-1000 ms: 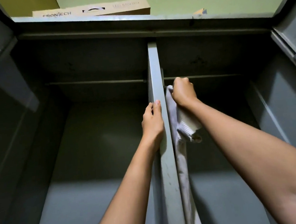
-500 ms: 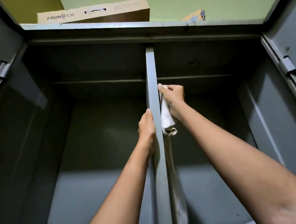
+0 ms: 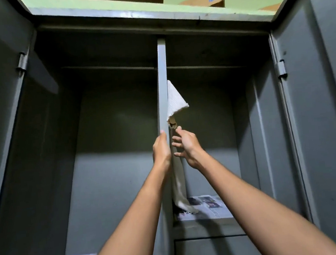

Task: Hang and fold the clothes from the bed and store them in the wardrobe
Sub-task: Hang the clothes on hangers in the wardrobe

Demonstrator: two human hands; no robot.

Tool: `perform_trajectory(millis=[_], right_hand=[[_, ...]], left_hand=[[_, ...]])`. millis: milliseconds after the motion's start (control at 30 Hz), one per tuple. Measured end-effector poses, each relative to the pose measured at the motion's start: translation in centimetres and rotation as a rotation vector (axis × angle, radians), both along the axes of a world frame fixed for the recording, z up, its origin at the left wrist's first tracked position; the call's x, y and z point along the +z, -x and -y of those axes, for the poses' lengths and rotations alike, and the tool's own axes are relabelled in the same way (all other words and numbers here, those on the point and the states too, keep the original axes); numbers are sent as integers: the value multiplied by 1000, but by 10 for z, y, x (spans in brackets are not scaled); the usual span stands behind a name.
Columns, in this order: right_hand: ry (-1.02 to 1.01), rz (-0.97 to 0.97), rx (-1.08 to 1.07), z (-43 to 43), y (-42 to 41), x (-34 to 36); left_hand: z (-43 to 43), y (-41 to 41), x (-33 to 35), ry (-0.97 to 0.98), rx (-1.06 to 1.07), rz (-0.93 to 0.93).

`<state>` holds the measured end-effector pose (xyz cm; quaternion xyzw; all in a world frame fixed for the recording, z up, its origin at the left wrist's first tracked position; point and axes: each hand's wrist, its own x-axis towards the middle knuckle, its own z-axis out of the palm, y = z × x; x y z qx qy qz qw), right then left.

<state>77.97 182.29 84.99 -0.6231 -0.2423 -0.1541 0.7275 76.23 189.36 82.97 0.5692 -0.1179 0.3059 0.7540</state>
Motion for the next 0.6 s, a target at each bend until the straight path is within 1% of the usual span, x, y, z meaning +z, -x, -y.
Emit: perform_trajectory(millis=[100,267,400,500,600], right_hand=[[1,-66,-6,12,25,-24],[-12,-144,-55,37,76,-62],[-34,-181,-165,55,130,-93],[-95,-211,-280,65,175,-119],[-76,-251,-371,77,216,-152]], left_hand=[[7,19,-28,-5,-4,-23],[16,46,-77,10,-145,-63],[32,76,-108,28,-206,-75],[48,103,-131,31,-352,-124],[64,138,-154,32,-454,-173]])
